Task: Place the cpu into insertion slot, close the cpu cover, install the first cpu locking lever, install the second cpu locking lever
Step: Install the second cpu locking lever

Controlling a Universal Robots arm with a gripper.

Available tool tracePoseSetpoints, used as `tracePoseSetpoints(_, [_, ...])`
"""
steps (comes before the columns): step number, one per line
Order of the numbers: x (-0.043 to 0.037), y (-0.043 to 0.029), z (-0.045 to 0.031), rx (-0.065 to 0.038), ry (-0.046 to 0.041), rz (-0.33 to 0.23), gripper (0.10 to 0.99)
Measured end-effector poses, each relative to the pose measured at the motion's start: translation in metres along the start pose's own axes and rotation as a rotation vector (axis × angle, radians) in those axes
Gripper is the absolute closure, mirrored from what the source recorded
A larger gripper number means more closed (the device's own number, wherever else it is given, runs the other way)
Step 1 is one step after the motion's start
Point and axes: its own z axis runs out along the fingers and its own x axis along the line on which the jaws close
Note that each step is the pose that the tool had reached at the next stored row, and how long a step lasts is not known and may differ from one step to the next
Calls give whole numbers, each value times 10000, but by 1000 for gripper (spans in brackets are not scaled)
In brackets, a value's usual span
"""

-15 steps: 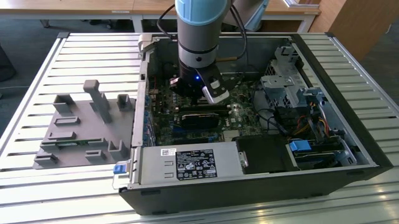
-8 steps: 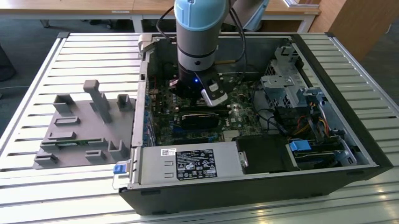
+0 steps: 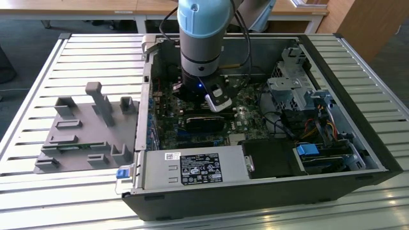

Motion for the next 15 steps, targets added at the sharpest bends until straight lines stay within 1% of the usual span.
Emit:
tracePoseSetpoints(6, [15,-11,41,-175,7,1,980])
tracePoseSetpoints(10, [30,-16,59,-247,10,4,980])
tracePoseSetpoints(15, [71,-21,78,-331,10,3,980])
